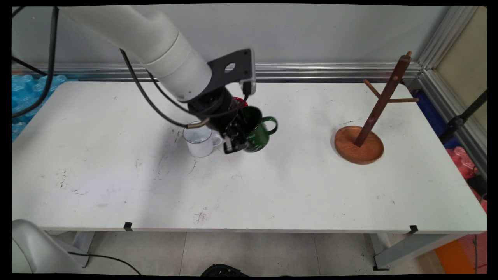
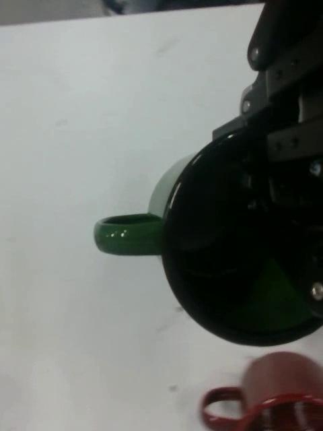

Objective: Place the picked object on the table

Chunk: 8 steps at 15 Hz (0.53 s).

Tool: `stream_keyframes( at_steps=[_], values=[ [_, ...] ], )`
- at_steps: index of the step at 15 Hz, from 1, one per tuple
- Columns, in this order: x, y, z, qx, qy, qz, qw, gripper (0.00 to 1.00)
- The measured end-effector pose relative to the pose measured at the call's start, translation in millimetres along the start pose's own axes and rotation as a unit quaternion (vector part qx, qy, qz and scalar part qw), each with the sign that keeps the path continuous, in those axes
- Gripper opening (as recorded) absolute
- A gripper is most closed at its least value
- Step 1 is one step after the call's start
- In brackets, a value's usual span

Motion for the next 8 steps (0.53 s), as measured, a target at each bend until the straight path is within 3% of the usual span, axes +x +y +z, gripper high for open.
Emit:
stream_keyframes(
  at_steps=[8],
  values=[
    [-18.7,21.5,31.4,0.003,-0.077,-0.001,0.9970,0.00]
  ],
)
